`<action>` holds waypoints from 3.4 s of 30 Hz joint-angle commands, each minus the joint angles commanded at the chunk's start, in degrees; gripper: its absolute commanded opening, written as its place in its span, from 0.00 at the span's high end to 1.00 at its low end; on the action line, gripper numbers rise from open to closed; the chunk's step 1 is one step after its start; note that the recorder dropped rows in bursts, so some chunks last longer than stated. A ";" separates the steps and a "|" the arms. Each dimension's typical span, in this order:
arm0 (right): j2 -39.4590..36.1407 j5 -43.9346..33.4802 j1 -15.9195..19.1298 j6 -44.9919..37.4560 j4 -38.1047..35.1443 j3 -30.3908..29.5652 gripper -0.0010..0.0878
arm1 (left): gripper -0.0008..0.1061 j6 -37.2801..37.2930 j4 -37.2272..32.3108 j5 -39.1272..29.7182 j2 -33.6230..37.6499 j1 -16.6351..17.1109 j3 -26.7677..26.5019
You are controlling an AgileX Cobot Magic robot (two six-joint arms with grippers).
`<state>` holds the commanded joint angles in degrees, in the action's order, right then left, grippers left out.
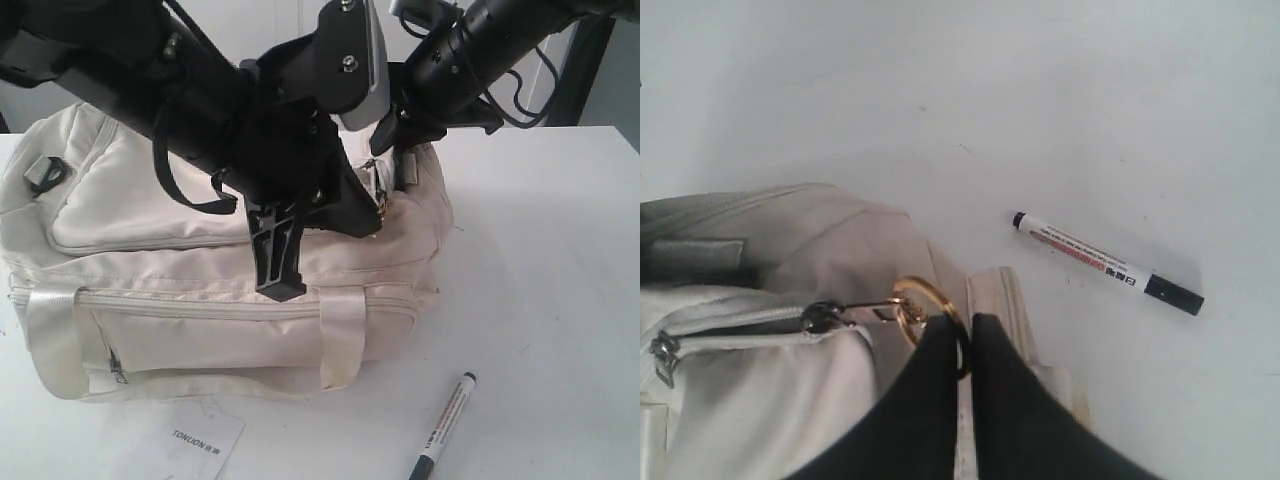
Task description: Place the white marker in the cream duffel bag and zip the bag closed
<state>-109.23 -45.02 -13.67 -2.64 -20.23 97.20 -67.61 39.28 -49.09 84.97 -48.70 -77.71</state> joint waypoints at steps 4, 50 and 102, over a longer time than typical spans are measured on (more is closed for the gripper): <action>0.00 0.13 0.00 0.00 -0.01 0.16 0.99 | 0.99 0.09 -0.78 4.97 0.00 0.00 0.00; 11.09 -24.94 -5.96 4.32 -0.70 2.46 0.52 | 0.99 7.62 -13.35 15.02 0.48 0.00 0.00; 2.45 -12.29 -9.56 7.38 11.97 3.40 0.99 | 0.99 10.67 -13.23 16.40 0.38 0.00 0.00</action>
<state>-106.78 -57.32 -23.23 4.74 -8.26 100.59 -56.95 26.06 -32.69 85.35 -48.70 -77.71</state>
